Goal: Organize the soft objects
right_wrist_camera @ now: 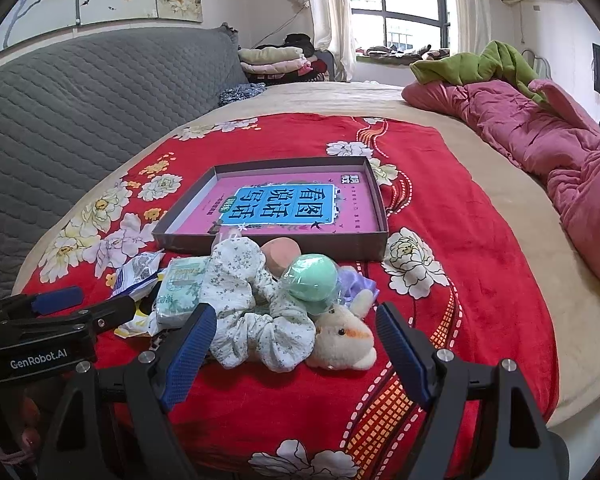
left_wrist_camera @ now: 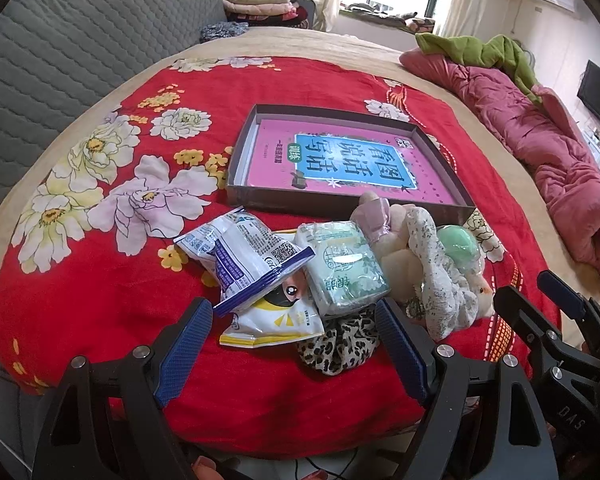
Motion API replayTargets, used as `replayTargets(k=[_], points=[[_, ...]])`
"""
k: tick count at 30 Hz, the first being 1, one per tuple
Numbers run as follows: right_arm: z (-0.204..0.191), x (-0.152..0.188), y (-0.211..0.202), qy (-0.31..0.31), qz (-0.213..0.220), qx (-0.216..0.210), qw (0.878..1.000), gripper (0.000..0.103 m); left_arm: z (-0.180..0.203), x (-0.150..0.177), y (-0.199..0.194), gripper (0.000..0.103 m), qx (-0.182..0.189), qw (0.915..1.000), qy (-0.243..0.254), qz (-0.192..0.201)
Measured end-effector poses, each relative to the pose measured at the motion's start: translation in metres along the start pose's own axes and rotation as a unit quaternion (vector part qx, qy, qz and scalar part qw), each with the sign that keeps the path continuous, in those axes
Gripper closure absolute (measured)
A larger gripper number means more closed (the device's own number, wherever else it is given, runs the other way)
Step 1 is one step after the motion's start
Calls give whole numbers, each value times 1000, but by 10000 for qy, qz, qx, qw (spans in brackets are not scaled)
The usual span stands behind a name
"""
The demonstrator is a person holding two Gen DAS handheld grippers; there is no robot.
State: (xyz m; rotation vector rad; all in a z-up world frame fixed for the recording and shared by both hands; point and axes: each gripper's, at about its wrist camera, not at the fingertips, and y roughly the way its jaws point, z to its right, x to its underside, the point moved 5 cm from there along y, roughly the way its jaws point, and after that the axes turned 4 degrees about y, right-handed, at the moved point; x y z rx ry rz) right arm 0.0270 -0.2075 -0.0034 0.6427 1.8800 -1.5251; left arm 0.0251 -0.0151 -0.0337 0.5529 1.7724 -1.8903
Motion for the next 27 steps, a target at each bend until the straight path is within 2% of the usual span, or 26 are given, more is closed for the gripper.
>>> replayTargets(k=[19,27], points=[[-2,0,0,-51,16,-14,10000,22,-8,0,-4,19,-87,9999,-76,56],[6,1,5,50,0,-32,10000,22,-31,1,12,19,-206,9994,-290,-58]])
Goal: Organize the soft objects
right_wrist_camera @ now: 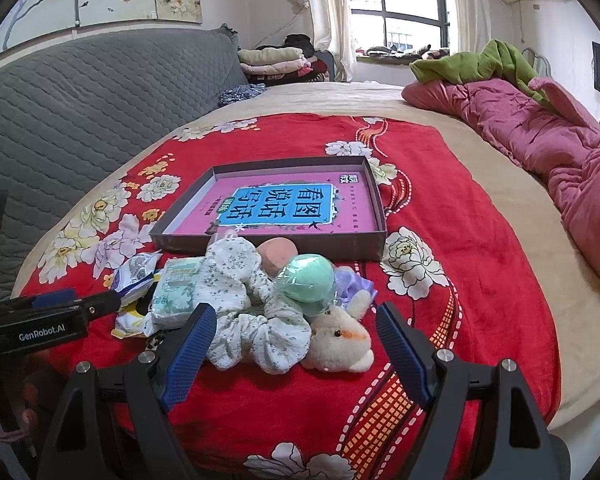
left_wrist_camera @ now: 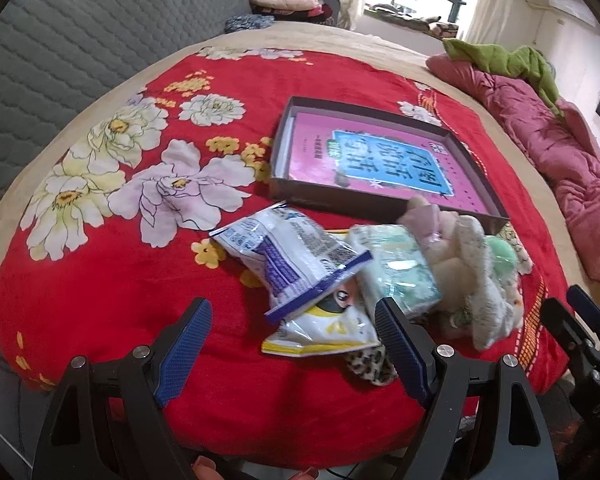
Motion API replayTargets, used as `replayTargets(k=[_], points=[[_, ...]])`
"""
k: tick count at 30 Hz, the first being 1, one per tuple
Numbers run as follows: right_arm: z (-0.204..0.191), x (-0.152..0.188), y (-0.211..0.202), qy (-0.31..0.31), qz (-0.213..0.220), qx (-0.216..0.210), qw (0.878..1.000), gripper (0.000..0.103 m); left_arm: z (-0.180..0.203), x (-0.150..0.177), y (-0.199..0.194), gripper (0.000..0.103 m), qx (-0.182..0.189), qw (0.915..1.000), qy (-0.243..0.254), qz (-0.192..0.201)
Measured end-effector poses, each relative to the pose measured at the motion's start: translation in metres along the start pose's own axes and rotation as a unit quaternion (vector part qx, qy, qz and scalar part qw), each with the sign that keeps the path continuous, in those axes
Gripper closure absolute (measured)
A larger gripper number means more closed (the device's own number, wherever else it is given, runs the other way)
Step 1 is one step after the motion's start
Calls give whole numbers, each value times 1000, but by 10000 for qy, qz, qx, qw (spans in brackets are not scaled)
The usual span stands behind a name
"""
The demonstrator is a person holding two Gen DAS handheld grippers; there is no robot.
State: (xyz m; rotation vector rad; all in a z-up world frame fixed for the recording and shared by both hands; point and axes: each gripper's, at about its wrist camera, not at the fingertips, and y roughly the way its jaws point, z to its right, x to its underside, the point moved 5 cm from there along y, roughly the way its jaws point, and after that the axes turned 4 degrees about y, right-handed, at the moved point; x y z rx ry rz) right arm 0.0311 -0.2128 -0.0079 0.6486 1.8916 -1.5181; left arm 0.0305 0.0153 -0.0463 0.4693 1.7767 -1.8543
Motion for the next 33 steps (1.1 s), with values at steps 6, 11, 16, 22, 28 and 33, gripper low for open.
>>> replayTargets(k=[6,11,16,22,28,33], points=[[11,-2,4,180,-25,40,9998,22,-11,-6,13,19,54,10000,-81,-23],[21,-5,10,337,-63,96,9994,22,-8,-11,25,19,69,9998,170,-48],[26,-8,22,405,-162,68,9990,22,-4,-12,43,19,-97,9989,421,-183],[22,-8,44,132,-374,91,9992,22,-8,-14,55,19,-116,9988,400,-272],[15,-9,63,-265,-390,220,9986,22,-8,-17,62,19,-80,9987,415,-287],[14,-10,75,-396,-410,237,9981,23,-11,-20,70,19,48,9988,339,-360]])
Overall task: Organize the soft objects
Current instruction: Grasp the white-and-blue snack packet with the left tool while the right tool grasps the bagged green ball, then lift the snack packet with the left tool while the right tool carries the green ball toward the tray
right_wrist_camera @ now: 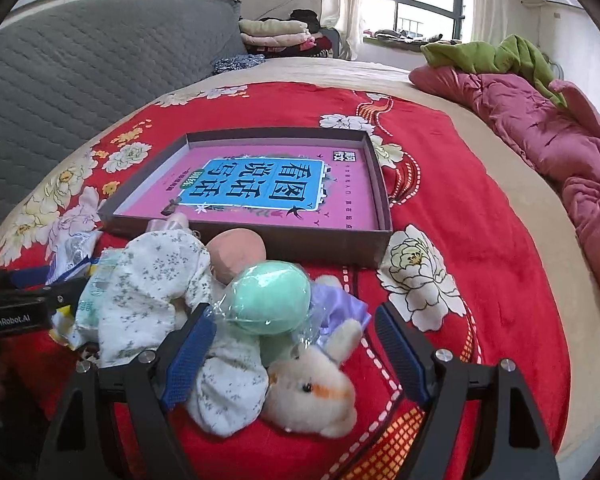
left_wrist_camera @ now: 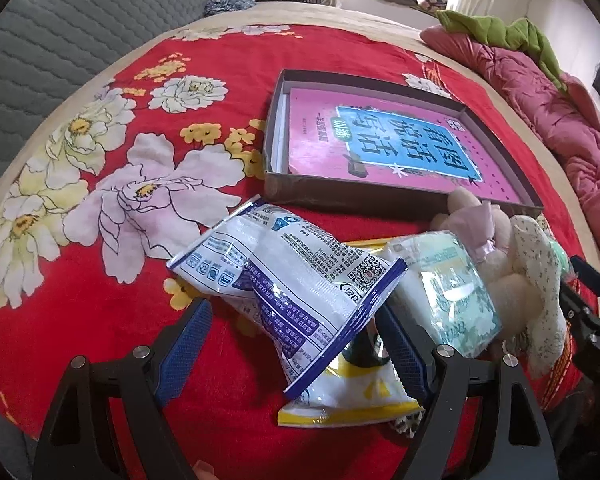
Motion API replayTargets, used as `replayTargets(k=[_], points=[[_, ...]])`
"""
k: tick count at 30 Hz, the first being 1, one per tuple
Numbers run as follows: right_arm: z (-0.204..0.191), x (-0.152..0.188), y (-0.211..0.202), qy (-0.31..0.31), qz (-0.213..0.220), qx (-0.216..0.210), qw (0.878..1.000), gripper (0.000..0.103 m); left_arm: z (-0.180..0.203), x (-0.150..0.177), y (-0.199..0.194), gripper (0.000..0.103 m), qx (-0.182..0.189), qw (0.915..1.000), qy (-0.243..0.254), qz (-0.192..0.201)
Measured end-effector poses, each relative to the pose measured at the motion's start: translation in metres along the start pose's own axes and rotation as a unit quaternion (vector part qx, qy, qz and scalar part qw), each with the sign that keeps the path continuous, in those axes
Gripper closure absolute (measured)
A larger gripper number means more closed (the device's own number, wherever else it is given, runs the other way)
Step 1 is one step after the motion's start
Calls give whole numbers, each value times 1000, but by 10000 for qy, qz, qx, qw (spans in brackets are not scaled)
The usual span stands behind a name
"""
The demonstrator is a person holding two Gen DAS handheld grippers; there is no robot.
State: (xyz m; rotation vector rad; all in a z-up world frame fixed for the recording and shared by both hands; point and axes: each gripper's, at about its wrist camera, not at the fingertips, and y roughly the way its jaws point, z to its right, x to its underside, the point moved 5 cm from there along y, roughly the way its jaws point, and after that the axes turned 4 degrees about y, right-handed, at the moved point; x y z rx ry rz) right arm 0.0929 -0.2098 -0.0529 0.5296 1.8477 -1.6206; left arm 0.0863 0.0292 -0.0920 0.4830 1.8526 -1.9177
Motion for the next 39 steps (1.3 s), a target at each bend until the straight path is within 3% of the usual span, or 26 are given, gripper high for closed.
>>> replayTargets(k=[4,7,9,18,26,32,39], points=[[-2,-4,5,-106,80,32,9999,28,-3,-3,6,19,79,9999,-72,-20],[-3,-6,10,-157,93,-28,9998,37,-6,-7,10,27,69,9999,-113,-2],[-4,-7,14,-203,102,-63,9997,45,-8,-12,10,40,78,9998,-148,64],[4,-16,23,4,191,-323,9993,59,-17,-23,19,53,244,9993,-250,113],[10,-19,24,106,236,-507,9984,61,-21,-28,28,65,524,9978,-381,131],[13,-23,19,153,311,-516,9981,61,-20,-28,25,84,582,9975,-327,231],[17,-31,9,217,464,-586,9970,62,-21,-29,16,87,562,9972,-289,390]])
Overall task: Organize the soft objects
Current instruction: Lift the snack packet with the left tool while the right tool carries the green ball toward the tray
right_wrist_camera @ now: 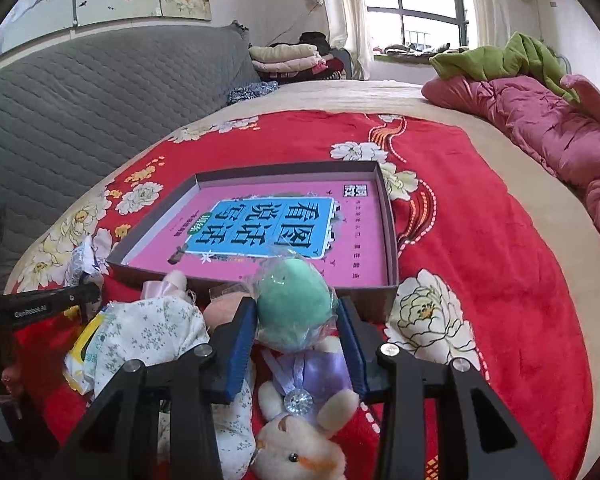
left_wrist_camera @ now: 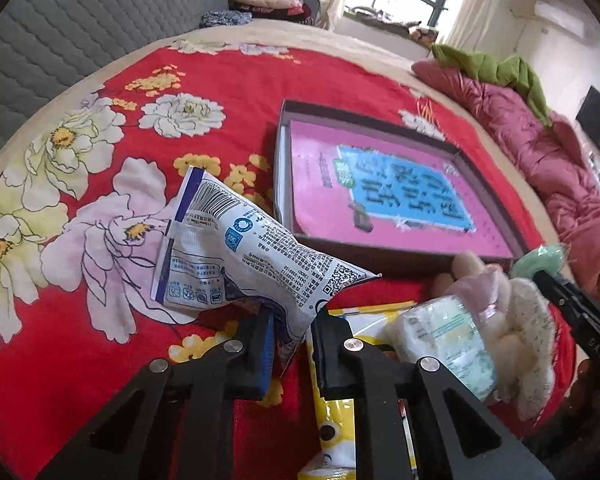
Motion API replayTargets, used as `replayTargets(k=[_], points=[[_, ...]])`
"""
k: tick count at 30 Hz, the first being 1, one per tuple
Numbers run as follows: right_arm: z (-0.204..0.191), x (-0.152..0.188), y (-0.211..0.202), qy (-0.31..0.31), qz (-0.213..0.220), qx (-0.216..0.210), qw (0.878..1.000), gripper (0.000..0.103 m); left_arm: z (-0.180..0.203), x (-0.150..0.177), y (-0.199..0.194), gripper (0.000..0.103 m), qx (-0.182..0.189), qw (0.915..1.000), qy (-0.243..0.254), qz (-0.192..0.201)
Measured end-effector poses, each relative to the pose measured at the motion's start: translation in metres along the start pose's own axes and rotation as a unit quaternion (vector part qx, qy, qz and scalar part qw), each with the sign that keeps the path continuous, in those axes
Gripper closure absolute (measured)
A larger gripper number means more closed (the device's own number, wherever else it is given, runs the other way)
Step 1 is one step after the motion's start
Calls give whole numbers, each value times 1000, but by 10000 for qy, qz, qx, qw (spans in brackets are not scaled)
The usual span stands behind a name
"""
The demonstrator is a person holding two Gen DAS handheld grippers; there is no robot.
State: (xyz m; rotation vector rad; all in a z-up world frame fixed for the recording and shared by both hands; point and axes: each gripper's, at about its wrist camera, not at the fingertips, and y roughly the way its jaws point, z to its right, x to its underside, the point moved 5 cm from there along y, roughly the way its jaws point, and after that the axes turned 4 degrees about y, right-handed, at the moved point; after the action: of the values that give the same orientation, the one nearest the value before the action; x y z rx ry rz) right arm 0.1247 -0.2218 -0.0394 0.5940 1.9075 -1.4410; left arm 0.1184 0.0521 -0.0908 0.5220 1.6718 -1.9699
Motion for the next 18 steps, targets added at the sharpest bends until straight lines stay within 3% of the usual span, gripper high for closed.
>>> replayTargets(k=[18], points=[[3,-35,-25,124,577,-120,9982,62,25,-27,-40,88,171,9987,116,470]])
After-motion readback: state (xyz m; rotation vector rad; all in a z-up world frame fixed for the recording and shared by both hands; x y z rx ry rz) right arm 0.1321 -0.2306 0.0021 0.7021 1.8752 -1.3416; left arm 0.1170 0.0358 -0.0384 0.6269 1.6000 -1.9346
